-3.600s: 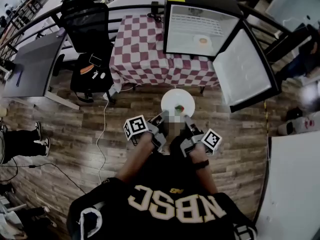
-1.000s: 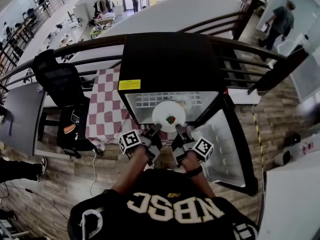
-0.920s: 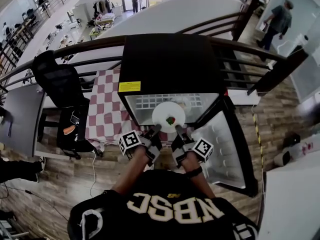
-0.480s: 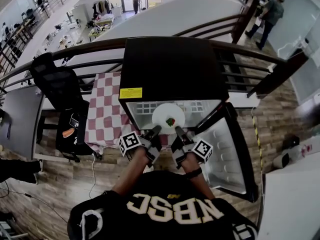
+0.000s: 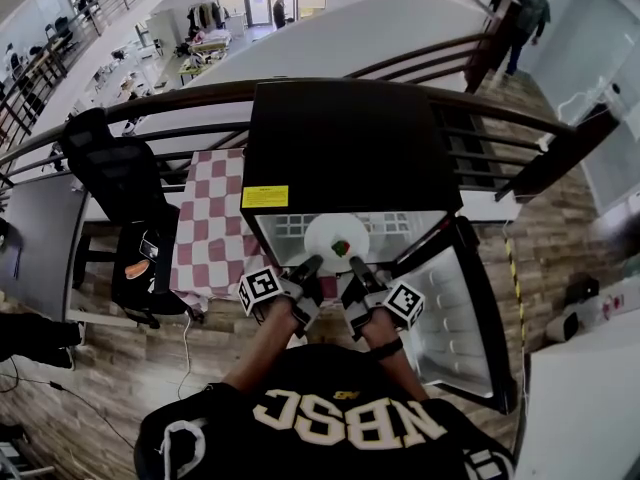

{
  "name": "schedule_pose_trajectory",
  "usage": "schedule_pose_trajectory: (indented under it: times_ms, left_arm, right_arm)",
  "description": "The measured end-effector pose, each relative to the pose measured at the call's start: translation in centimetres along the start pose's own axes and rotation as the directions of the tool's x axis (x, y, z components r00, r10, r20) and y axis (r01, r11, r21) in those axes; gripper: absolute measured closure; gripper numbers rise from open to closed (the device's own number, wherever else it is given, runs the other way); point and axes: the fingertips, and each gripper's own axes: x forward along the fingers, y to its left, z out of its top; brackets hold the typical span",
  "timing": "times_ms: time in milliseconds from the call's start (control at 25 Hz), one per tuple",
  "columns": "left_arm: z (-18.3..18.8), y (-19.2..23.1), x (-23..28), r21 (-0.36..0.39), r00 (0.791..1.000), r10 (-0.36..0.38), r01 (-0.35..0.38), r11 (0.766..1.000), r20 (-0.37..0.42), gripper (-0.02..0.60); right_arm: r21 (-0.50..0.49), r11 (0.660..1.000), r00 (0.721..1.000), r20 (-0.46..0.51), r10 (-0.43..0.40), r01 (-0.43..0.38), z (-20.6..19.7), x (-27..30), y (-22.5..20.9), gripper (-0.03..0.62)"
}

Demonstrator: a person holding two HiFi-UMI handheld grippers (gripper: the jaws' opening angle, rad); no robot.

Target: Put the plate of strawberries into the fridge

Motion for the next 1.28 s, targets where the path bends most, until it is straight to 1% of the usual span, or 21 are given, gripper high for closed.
schedule_pose_trajectory:
  times_ms: [160,440,600,840,960,1280]
  left_arm:
    - [0.4,0.0,0.1,0.004,1.0,0.002,-0.002,1.0,0.001,0.552]
    - [1.1,0.6,0.3,0.001,1.0,0.011,-0.011,1.0,0.008,0.552]
    - [1.2,0.9,0.3,0.0,1.0,0.017,-0.017,1.0,0.012,0.552]
    - [1.7,1.1,0.4,-0.014,1.0,0.022,-0.022,1.0,0.011,0.552]
    - [2.1,1.4,0.6,-0.013,1.0,0.026,-0.026,1.0,0.011,0.552]
    - [2.7,1.8,0.9,-0.016,1.0,0.03,-0.03,0.999,0.008,0.552]
  right_arm:
    - [-0.007,1.0,1.0,-0.002,0.019,-0.019,0.1,0.6,0.1,0.557]
    - [-0.001,1.0,1.0,-0.005,0.007,-0.007,0.1,1.3,-0.4,0.557]
    - [0.007,1.0,1.0,-0.007,-0.015,0.015,-0.2,1.4,-0.6,0.557]
    - [0.001,1.0,1.0,-0.016,0.019,-0.019,0.0,2.4,-1.2,0.557]
    - [0.008,1.0,1.0,-0.014,-0.006,0.006,0.0,2.6,-1.3,0.557]
    - [0.012,1.0,1.0,-0.01,-0.012,0.012,0.1,3.3,-1.8,0.557]
